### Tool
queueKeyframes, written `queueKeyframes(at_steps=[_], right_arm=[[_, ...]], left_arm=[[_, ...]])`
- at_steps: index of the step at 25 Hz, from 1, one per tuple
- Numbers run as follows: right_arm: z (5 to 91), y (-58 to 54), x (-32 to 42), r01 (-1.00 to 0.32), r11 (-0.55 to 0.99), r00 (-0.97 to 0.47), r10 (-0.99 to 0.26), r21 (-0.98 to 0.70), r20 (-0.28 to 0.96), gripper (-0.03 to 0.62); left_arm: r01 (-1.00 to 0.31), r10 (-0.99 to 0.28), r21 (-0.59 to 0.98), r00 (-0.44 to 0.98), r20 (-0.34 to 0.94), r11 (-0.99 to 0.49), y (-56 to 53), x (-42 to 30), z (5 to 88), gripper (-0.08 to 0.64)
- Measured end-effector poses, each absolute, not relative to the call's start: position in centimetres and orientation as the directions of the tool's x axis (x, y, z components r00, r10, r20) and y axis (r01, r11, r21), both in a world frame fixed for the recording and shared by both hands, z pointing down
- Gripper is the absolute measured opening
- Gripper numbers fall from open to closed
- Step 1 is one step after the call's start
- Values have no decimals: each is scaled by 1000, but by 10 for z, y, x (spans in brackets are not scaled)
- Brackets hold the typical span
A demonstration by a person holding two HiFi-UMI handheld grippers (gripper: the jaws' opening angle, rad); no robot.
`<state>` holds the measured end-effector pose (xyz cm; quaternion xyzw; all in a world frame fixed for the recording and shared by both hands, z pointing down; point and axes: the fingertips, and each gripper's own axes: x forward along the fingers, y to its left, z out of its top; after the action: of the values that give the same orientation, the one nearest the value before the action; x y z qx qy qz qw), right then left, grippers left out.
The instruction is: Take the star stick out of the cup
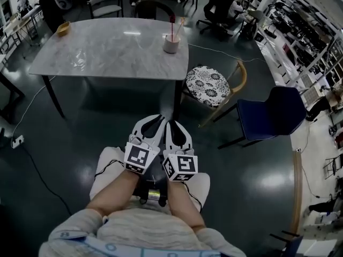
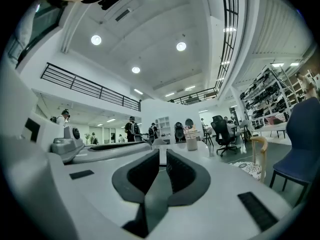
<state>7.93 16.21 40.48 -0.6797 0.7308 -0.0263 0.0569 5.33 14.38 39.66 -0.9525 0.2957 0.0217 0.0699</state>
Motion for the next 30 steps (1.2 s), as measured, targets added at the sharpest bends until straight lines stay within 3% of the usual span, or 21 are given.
queueKeyframes(at_steps=[30], right_arm=[[411,-28,125,-997,74,-73,-997,-15,-19,11]], left_arm=[[-600,-599,-153,798,-59,-785,-41,96,402,37]])
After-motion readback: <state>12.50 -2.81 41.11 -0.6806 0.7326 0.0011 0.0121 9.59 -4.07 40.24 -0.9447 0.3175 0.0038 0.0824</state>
